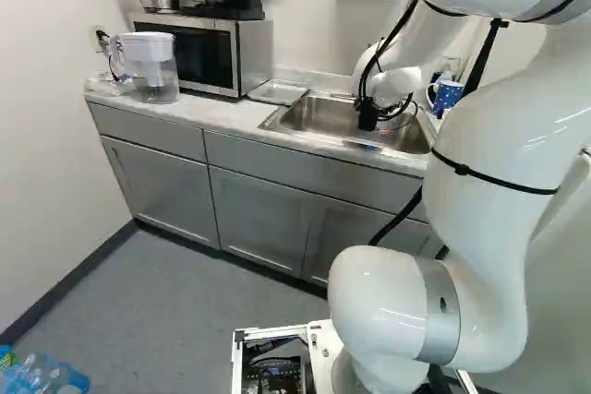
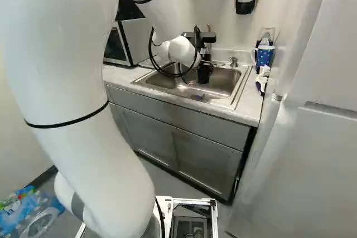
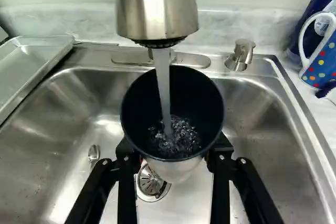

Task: Rinse the cup and place it in the tray

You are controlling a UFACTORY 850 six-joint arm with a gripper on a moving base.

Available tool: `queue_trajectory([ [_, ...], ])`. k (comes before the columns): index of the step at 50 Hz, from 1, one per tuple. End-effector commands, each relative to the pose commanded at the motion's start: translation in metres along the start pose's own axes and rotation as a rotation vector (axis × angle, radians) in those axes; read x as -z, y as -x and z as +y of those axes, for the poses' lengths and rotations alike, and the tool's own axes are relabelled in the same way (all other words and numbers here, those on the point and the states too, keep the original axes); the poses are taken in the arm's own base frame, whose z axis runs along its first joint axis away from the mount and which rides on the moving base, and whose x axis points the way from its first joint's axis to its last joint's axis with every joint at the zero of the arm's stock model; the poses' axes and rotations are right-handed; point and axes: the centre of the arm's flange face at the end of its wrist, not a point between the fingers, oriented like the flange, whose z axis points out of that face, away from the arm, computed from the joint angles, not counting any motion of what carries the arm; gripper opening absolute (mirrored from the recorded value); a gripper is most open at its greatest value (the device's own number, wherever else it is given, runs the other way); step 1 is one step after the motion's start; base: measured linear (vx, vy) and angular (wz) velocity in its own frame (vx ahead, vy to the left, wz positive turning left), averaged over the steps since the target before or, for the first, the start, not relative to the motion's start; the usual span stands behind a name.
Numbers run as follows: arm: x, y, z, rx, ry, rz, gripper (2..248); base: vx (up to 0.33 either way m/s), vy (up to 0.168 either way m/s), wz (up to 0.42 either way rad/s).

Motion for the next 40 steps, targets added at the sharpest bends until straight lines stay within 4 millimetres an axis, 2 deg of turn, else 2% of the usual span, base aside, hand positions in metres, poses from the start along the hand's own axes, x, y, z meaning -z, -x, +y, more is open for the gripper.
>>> queue_trajectory([
  [40, 0.0000, 0.0000, 0.0000, 0.000, 0.000, 0.000, 126, 0.000, 0.000, 0.000],
])
